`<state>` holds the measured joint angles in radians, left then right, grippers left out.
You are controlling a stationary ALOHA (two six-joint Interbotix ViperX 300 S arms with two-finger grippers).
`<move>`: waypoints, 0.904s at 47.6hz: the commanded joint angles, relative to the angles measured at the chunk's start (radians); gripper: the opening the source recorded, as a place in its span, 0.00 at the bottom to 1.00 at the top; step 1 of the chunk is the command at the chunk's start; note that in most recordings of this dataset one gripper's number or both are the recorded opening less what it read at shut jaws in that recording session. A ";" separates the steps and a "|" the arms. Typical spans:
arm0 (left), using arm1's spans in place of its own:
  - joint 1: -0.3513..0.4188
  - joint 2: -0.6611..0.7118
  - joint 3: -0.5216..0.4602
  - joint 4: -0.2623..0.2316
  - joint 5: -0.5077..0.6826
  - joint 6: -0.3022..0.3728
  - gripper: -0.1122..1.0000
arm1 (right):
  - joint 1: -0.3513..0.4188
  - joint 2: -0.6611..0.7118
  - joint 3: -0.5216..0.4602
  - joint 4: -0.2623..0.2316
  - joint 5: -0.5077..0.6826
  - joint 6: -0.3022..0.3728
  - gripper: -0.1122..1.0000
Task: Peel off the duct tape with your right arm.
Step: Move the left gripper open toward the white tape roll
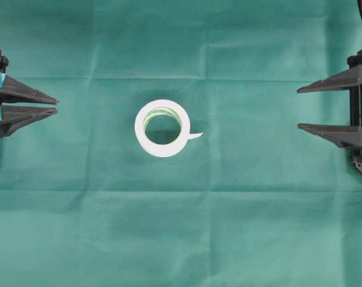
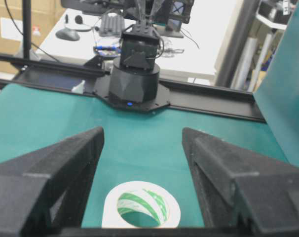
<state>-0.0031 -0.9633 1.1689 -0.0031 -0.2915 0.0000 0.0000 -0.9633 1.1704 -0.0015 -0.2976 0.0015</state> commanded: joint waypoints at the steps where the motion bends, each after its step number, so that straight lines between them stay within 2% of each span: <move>1: 0.002 0.000 0.009 -0.011 -0.026 -0.002 0.32 | -0.006 0.005 0.005 0.000 -0.006 -0.002 0.32; 3: 0.002 0.000 0.015 -0.011 -0.035 -0.002 0.29 | -0.008 0.002 0.011 -0.002 -0.008 -0.002 0.30; 7: 0.002 0.000 0.028 -0.011 -0.054 -0.003 0.15 | -0.006 0.000 0.021 -0.002 -0.008 -0.002 0.14; 9: 0.000 -0.002 0.031 -0.012 -0.055 -0.005 0.11 | -0.006 0.000 0.026 -0.002 -0.008 -0.002 0.10; 30: -0.008 0.000 0.043 -0.011 -0.055 -0.003 0.11 | -0.006 0.005 0.058 -0.002 -0.032 -0.002 0.03; 37: -0.017 0.000 0.043 -0.011 -0.064 -0.003 0.12 | -0.008 0.008 0.063 -0.002 -0.043 0.000 0.02; 40: -0.025 0.000 0.043 -0.011 -0.078 -0.003 0.20 | -0.006 0.009 0.063 -0.003 -0.049 0.000 0.04; 43: -0.031 0.000 0.046 -0.011 -0.091 -0.002 0.34 | -0.008 0.009 0.061 -0.002 -0.054 0.000 0.10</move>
<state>-0.0230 -0.9679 1.2226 -0.0123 -0.3590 -0.0046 -0.0061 -0.9618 1.2456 -0.0031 -0.3359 0.0000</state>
